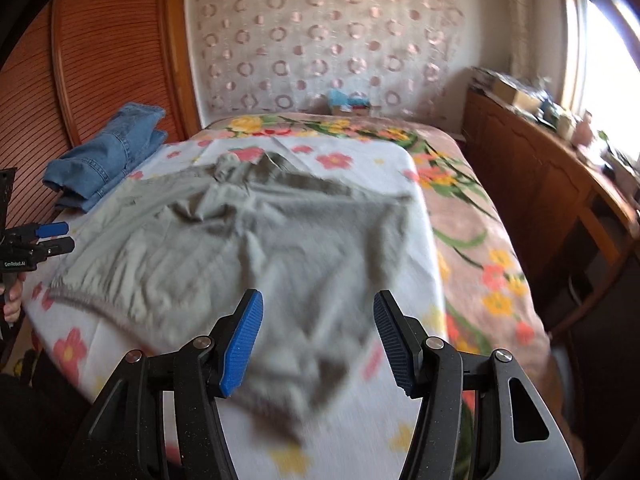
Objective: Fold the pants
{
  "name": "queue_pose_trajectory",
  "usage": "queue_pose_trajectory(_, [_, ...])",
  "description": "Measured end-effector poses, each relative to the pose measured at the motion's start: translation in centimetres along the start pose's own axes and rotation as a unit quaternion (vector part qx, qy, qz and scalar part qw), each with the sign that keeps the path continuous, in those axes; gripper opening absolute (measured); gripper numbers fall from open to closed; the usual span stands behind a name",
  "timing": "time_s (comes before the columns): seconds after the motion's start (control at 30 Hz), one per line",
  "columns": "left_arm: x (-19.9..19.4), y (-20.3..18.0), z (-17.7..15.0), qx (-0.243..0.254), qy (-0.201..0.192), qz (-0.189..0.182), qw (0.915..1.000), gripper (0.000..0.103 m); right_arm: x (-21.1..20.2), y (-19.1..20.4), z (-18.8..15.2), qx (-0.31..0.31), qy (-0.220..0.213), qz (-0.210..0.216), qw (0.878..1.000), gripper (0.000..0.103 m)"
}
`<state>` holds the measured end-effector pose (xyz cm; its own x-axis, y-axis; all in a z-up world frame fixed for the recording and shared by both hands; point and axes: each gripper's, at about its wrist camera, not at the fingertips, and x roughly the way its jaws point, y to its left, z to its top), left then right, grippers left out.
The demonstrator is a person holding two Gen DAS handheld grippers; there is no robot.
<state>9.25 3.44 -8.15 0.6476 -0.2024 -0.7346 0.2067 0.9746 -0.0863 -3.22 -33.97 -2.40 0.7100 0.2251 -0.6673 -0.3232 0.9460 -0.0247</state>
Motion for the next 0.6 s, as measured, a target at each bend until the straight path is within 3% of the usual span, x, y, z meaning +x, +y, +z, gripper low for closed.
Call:
queue_pose_trajectory(0.13, [0.1, -0.5, -1.4, 0.002, 0.009, 0.001, 1.0, 0.082, -0.9, -0.3, -2.7, 0.017, 0.019, 0.001, 1.0, 0.059])
queue_pose_trajectory(0.23, [0.3, -0.8, -2.2, 0.003, 0.016, 0.001, 0.9999, 0.082, -0.9, -0.4, -3.6, 0.035, 0.029, 0.011, 0.999, 0.051])
queue_pose_trajectory(0.5, [0.4, -1.0, -3.0, 0.01, 0.019, 0.015, 0.9997, 0.082, -0.8, -1.2, -4.3, 0.049, 0.055, 0.027, 0.997, 0.04])
queue_pose_trajectory(0.6, [0.4, -1.2, -3.1, 0.014, 0.016, 0.021, 0.9996, 0.082, -0.7, -1.3, -4.1, 0.054, 0.057, 0.034, 0.996, 0.026])
